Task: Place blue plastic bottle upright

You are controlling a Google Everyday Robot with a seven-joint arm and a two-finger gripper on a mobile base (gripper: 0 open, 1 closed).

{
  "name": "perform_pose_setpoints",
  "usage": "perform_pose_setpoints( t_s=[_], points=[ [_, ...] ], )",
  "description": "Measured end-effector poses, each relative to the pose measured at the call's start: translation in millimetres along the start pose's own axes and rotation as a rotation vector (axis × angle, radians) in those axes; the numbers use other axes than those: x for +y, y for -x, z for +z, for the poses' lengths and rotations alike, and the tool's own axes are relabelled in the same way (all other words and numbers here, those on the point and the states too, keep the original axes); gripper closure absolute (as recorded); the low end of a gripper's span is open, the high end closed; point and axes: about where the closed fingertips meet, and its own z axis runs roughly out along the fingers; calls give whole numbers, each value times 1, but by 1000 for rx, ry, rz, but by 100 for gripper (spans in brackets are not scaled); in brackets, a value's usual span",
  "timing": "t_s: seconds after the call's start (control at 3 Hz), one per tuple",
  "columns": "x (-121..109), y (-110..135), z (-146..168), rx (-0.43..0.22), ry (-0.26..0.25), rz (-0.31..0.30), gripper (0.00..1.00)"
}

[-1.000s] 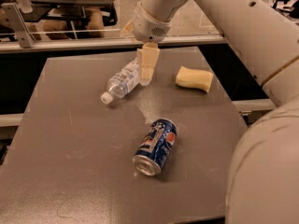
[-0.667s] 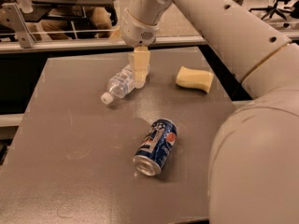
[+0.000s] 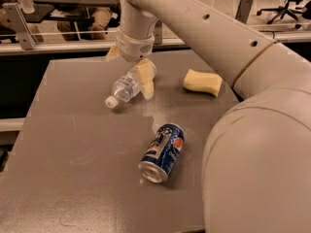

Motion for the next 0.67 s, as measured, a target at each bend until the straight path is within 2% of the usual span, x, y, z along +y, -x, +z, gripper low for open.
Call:
perform_pose_setpoints(
  t_s=[0.33, 0.67],
  points=[
    [5, -2, 9, 34, 42, -77, 0],
    [8, -2, 14, 55, 87, -143, 18]
  ],
)
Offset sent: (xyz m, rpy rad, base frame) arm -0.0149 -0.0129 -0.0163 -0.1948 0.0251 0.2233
